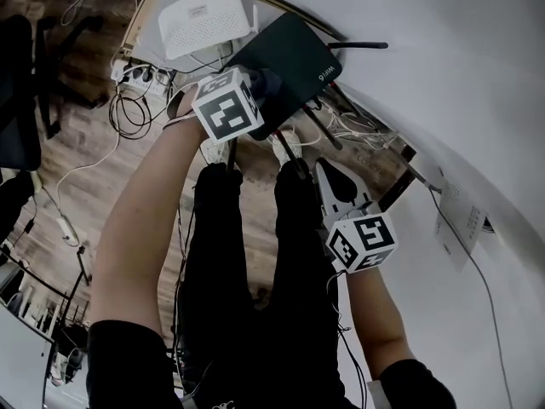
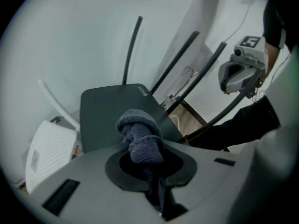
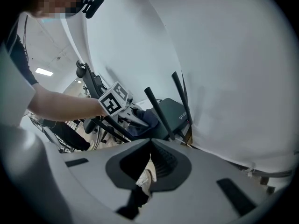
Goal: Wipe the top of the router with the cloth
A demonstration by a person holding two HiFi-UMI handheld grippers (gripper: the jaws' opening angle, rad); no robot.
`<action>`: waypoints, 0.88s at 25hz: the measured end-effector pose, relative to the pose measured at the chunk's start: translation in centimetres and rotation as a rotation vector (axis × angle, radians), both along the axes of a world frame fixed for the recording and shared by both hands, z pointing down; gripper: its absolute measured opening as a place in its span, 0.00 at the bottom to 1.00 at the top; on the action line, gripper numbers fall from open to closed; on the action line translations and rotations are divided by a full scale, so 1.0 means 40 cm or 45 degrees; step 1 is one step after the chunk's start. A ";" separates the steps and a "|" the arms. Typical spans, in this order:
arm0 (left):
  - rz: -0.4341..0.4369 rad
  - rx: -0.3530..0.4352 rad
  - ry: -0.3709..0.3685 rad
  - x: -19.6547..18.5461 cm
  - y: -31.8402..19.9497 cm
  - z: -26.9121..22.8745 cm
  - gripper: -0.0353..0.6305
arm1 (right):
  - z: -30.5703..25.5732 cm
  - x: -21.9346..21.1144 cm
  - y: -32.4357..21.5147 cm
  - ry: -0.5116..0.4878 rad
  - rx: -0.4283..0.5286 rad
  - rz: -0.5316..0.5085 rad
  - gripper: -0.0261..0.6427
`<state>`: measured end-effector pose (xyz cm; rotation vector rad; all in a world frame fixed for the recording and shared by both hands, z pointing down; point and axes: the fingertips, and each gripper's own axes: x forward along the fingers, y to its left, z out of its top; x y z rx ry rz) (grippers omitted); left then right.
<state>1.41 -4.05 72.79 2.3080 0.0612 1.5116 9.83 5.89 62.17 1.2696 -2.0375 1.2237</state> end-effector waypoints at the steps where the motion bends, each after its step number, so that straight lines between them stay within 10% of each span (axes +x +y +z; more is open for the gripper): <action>1: 0.040 -0.020 0.018 0.015 0.019 -0.001 0.12 | 0.002 0.005 -0.002 0.004 0.000 0.004 0.04; 11: 0.464 -0.029 0.176 0.084 0.110 -0.002 0.12 | 0.010 0.016 0.007 0.008 -0.014 0.008 0.04; 22: 0.054 0.208 0.220 0.120 -0.091 0.005 0.12 | 0.016 0.044 -0.002 0.020 -0.020 0.022 0.04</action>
